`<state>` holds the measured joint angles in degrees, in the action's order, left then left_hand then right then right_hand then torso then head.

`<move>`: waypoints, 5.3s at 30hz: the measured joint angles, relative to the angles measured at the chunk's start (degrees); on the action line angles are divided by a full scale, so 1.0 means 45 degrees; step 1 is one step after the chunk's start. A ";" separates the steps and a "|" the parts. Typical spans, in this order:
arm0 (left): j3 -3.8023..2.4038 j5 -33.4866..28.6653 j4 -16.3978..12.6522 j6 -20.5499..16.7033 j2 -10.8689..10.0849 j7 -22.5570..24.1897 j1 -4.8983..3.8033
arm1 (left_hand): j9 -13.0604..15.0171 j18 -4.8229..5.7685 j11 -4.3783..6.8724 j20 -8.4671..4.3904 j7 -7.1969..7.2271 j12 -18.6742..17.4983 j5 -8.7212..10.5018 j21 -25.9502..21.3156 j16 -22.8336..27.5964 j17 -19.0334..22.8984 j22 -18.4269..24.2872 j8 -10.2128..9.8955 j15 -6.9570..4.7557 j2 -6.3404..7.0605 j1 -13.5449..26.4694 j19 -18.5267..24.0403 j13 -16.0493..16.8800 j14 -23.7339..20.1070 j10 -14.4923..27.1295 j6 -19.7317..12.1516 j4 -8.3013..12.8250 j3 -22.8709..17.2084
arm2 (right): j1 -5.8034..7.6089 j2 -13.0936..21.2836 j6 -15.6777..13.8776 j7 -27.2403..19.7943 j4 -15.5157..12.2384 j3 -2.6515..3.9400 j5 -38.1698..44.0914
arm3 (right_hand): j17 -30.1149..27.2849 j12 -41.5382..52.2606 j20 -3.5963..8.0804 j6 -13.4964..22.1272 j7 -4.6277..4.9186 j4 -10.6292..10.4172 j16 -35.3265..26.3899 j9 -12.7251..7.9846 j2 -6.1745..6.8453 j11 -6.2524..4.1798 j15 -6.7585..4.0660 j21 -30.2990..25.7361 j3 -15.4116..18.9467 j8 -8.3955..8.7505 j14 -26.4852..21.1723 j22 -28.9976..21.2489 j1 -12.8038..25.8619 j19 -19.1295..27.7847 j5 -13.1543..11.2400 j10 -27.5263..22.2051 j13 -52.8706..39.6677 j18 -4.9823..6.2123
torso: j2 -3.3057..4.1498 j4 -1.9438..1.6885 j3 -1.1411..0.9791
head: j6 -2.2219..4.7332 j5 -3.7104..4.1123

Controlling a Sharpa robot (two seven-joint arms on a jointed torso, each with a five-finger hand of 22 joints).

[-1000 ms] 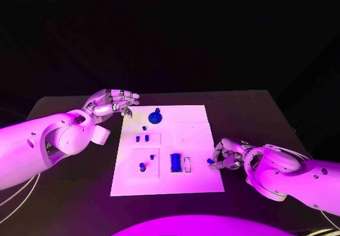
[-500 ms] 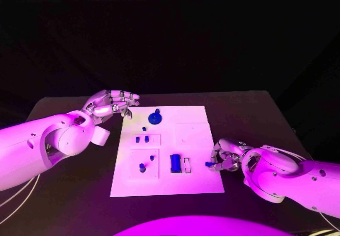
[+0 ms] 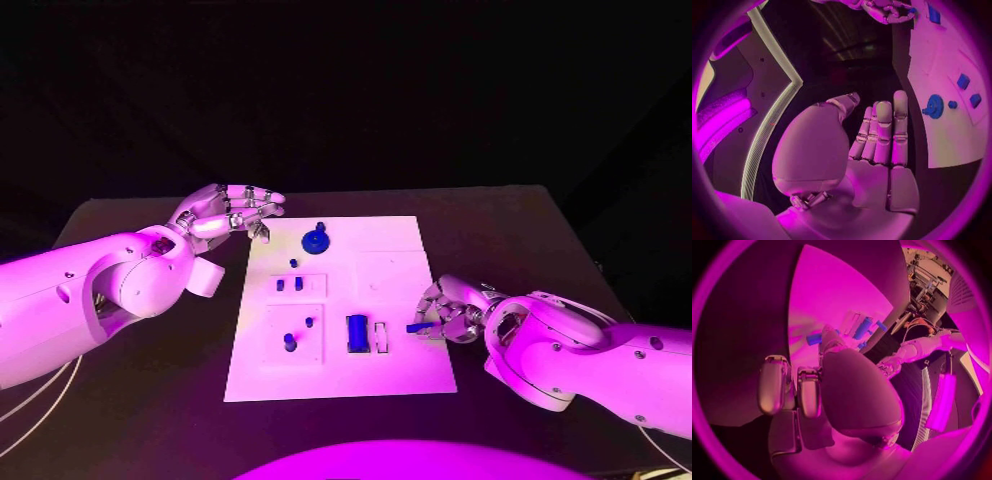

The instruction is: Assemble the parts on the task board

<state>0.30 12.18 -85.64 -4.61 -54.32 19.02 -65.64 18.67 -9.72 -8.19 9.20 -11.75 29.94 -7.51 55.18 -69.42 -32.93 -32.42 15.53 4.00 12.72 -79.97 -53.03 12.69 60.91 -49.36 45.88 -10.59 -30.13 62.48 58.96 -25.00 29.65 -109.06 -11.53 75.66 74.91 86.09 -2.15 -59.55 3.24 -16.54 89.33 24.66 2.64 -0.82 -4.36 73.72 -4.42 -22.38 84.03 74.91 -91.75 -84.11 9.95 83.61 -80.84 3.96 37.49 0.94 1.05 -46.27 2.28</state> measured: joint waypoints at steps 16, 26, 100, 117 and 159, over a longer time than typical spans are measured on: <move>0.0004 0.0000 -0.0002 -0.0002 0.0017 -0.0010 0.0000 | 0.0013 0.0001 0.0046 0.0000 0.0000 0.0053 0.0000 0.0000 -0.0052 0.0000 0.0014 0.0000 0.0000 0.0000 0.0000 0.0000 0.0000 0.0000 0.0046 0.0000 -0.0036 -0.0036 | 0.0004 -0.1077 -0.0182 -0.0063 0.0369 -0.0004 -0.1099 | -0.0001 -0.0031 -0.0001 0.0120 0.0029 -0.0009 0.0000 0.0004 0.0374 -0.0027 0.0002 0.0000 -0.2102 -0.0092 -0.0001 0.0009 0.3401 0.0001 -0.0025 0.0027 0.1310 -0.0001 | 0.0006 -0.0011 0.0007 | -0.0057 -0.0038; 0.0003 0.0004 -0.0005 -0.0001 0.0018 -0.0013 0.0000 | 0.0012 0.0001 0.0046 0.0000 0.0000 0.0052 0.0000 0.0000 -0.0051 0.0000 0.0013 0.0000 0.0000 0.0000 0.0000 0.0000 0.0000 0.0000 0.0046 0.0000 -0.0036 -0.0036 | -0.0142 -0.1531 -0.0116 0.0031 0.0632 -0.0004 -0.1344 | -0.0002 0.0037 -0.0002 -0.0048 0.0016 -0.0025 0.0050 0.0660 0.0678 -0.0026 0.0004 -0.0001 -0.2829 -0.0201 -0.0001 0.0008 0.4819 0.0001 -0.0010 0.0027 0.1311 -0.0001 | 0.0006 -0.0007 -0.0006 | -0.0093 -0.0049; 0.0003 0.0012 0.0018 0.0007 0.0001 -0.0064 0.0001 | 0.0021 0.0001 0.0046 0.0000 0.0046 0.0050 0.0000 0.0000 -0.0051 0.0000 0.0026 0.0053 0.0000 0.0000 0.0000 0.0000 -0.0001 0.0000 0.0046 -0.0046 -0.0071 -0.0071 | -0.0297 -0.1321 -0.0491 -0.2597 0.0897 -0.0007 -0.1505 | -0.0001 -0.0356 -0.0530 0.1145 0.0907 0.2029 -0.0029 0.0089 0.1799 0.0822 0.0653 -0.0922 -0.5328 0.1493 0.0001 0.0008 0.3623 0.0024 -0.0042 0.0049 0.1312 0.0000 | 0.0029 -0.0195 0.0066 | -0.0171 0.0017; 0.0003 0.0018 0.0027 0.0011 -0.0009 -0.0113 0.0001 | 0.0020 0.0001 0.0045 0.0000 0.0045 0.0050 0.0000 0.0000 -0.0051 0.0000 0.0024 0.0050 0.0000 0.0000 0.0000 0.0000 -0.0001 0.0000 0.0046 -0.0046 -0.0070 -0.0070 | -0.0310 -0.1398 -0.0362 -0.2544 0.1008 0.0010 -0.1459 | -0.0003 -0.0277 -0.0431 0.0579 0.0595 0.2345 -0.0028 0.0250 0.1650 0.0568 0.0531 -0.0778 -0.5644 0.1176 -0.0022 0.0006 0.3773 0.0022 -0.0042 0.0070 0.1313 0.0000 | 0.0028 -0.0219 0.0074 | -0.0160 0.0026; 0.0002 0.0019 0.0075 0.0021 0.0029 -0.0136 0.0001 | 0.0023 0.0001 0.0046 0.0000 0.0045 0.0102 0.0000 0.0000 -0.0051 0.0031 0.0021 0.0043 -0.0044 -0.0050 -0.0050 0.0000 0.0000 -0.0044 0.0046 -0.0046 -0.0092 -0.0092 | -0.0429 -0.1639 -0.1102 -0.3524 0.1626 -0.0002 -0.1265 | 0.0003 -0.0483 -0.0433 0.1086 0.0911 0.2906 -0.0029 0.0211 0.1900 0.0646 0.0533 -0.1363 -0.5852 0.1476 -0.0023 0.0000 0.4176 0.0023 -0.0096 0.0086 0.1313 0.0000 | 0.0017 -0.0245 0.0081 | -0.0103 0.0018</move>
<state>0.31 12.26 -85.30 -4.52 -54.19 18.40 -65.63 18.78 -9.72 -7.99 9.20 -11.54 30.40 -7.51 55.18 -69.65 -32.79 -32.32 15.72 3.81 12.49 -80.19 -53.03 12.69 60.71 -49.15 45.68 -11.00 -30.55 60.55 51.58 -29.97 13.79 -101.74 -11.53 69.96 74.93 83.92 -4.10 -54.66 7.34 -3.47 89.20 25.61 11.19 2.09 -1.97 67.59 -30.75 -15.74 83.92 74.90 -72.96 -84.01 9.52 84.00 -74.94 3.96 37.56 -0.16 1.42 -46.74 2.36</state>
